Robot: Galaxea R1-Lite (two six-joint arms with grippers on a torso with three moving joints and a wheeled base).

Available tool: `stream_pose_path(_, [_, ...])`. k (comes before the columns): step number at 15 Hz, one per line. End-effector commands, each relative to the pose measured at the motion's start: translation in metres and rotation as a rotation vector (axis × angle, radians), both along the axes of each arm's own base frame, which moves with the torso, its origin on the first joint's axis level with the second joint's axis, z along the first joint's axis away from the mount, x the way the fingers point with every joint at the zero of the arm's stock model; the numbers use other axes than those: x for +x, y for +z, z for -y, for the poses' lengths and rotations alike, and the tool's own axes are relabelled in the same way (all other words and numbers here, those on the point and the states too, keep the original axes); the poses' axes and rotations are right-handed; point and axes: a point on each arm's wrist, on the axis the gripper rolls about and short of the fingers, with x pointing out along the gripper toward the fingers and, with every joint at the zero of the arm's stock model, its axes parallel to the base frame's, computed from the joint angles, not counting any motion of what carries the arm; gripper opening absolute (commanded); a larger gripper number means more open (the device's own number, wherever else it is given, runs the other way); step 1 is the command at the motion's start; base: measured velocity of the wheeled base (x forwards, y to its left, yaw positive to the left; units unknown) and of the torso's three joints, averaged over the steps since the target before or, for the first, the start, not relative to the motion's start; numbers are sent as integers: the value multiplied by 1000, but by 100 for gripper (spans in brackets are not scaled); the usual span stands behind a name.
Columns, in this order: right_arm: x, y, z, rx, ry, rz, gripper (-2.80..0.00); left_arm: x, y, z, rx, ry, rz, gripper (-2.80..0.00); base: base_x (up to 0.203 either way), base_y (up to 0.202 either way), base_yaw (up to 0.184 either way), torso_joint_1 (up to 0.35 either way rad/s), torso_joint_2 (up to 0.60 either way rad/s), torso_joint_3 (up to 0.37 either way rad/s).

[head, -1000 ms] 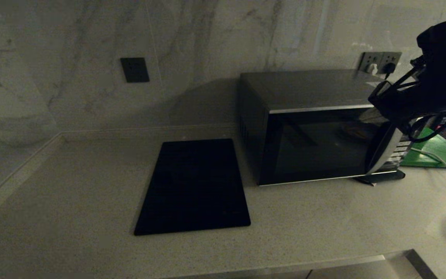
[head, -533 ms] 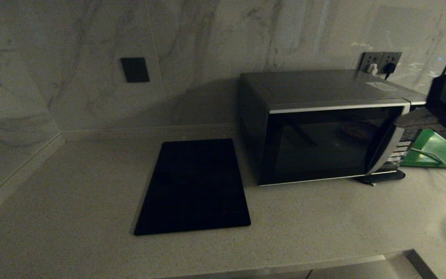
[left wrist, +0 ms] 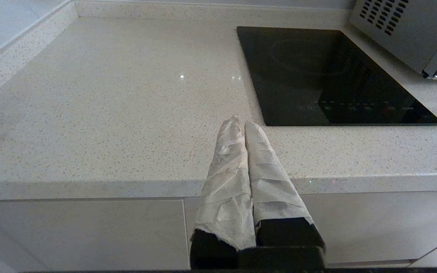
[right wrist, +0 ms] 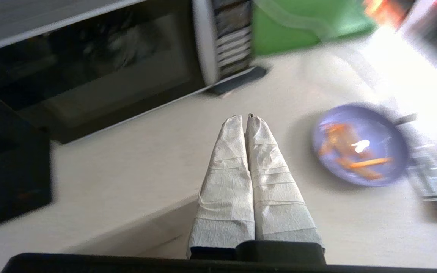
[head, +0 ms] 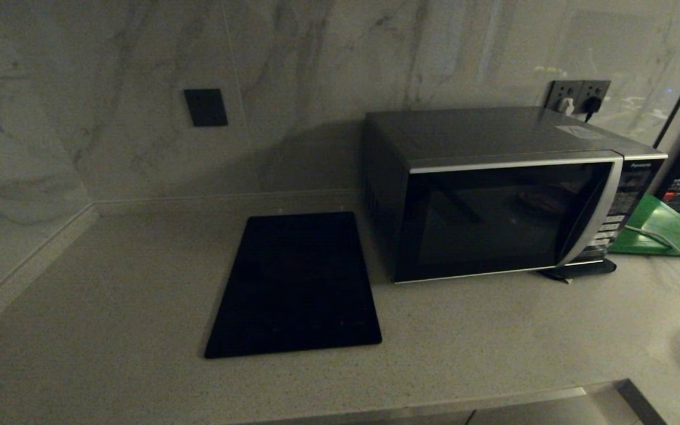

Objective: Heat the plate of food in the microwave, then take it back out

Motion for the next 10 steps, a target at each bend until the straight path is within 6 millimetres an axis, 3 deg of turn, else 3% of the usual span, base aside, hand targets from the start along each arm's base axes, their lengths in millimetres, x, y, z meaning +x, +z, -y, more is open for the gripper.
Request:
stream_pose_path(1, [-67,-21,-4,-60,-12,140,-280,0,0,0,0,1,-1,-280,0,0,0,0,0,0])
stream_pose_path(7, [-144,-68,-2,-181,53,292,-280,0,0,0,0,1,-1,-280,0,0,0,0,0,0])
stream_pose_path(10, [-164,-101,-2,-152,86,267,-280,0,0,0,0,1,-1,-280,0,0,0,0,0,0])
